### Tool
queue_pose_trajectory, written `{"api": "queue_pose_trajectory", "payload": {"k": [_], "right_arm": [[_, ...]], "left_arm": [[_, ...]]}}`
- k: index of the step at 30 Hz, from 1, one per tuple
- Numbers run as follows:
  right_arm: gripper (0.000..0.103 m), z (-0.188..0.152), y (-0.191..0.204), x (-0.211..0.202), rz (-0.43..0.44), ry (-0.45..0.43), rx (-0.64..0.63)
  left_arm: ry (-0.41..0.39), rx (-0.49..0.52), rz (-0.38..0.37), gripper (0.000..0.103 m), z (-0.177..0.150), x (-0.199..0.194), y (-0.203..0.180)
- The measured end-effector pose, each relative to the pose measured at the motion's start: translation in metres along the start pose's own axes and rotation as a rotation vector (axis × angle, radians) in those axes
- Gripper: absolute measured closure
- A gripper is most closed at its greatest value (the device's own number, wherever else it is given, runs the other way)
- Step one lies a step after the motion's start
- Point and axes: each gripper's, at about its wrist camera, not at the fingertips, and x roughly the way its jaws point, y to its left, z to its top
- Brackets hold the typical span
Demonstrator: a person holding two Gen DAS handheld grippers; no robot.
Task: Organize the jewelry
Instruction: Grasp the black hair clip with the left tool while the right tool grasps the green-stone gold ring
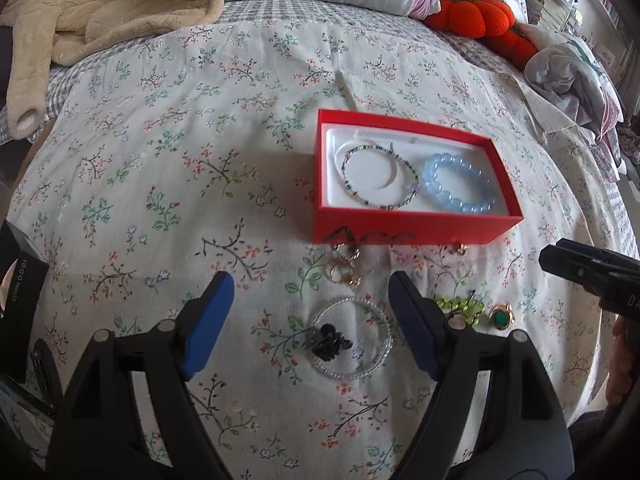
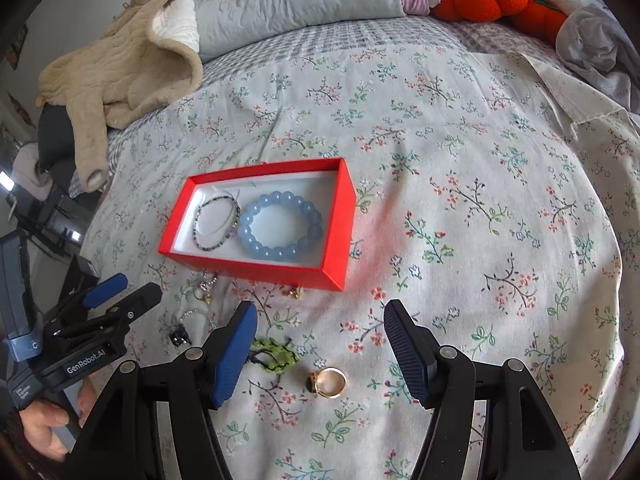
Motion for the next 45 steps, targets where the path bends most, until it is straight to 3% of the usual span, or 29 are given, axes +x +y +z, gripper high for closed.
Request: {"api": "queue_pose_trajectory", "payload": {"k": [8, 15, 23, 28, 37, 45], "right_arm": [[0.036, -0.024, -0.020, 0.008, -0.072, 0.085, 0.020], [0.036, -0.032, -0.022, 0.012, -0.069, 0.123, 0.035], [0.036, -0.030, -0.016, 0.016, -0.057, 0.134, 0.041], [0.035, -0.029, -0.011, 0.021, -0.056, 0.141, 0.031], [0.035, -0.028, -0.007, 0.025, -0.056, 0.148, 0.028], [0.035, -0.030, -0.008, 0.026, -0.059, 0.154, 0.024]], "left_arm": [[0.086, -0.038, -0.031, 0.023, -0.021, 0.005, 0.022], [0.123, -0.048, -0.088, 0.024, -0.028, 0.008, 0.025], [0.164, -0.008, -0.145, 0.060, -0.027, 0.017, 0.007], [0.168, 0.013, -0.128, 0.070, -0.025, 0.022, -0.001], [0.172, 0.032, -0.096, 0.083, -0.023, 0.030, -0.011], [0.157, 0.030, -0.087, 0.084, -0.021, 0.027, -0.016]]}}
